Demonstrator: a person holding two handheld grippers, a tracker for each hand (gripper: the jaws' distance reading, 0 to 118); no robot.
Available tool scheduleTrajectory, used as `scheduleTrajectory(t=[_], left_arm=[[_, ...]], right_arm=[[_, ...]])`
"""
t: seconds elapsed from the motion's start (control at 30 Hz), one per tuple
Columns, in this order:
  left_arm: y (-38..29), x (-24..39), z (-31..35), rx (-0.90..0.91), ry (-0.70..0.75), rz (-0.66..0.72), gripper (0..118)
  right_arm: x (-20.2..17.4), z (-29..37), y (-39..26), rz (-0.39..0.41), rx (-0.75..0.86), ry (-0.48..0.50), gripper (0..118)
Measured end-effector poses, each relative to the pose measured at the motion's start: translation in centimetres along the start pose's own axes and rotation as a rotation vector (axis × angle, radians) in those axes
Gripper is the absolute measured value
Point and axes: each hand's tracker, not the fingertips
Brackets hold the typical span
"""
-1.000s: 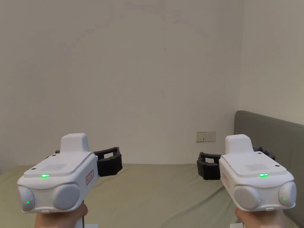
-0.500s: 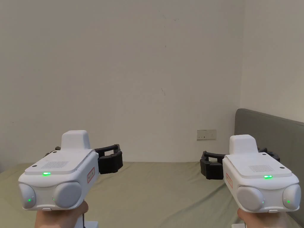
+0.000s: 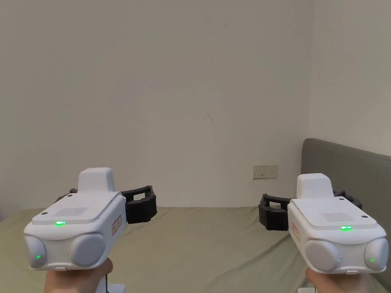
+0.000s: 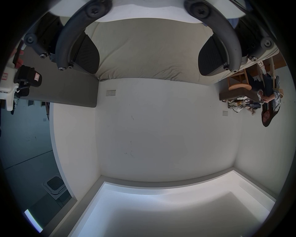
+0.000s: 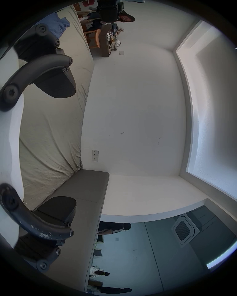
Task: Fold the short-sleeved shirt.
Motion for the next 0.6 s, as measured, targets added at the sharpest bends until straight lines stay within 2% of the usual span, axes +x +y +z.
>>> scheduleTrajectory(t=[0.6], left_arm=[[-0.28,0.06,0.30,0.022,-0.011,-0.012,118]], right_arm=[[0.44,0.21,-0.59,-0.035,0.026,-0.021,118]])
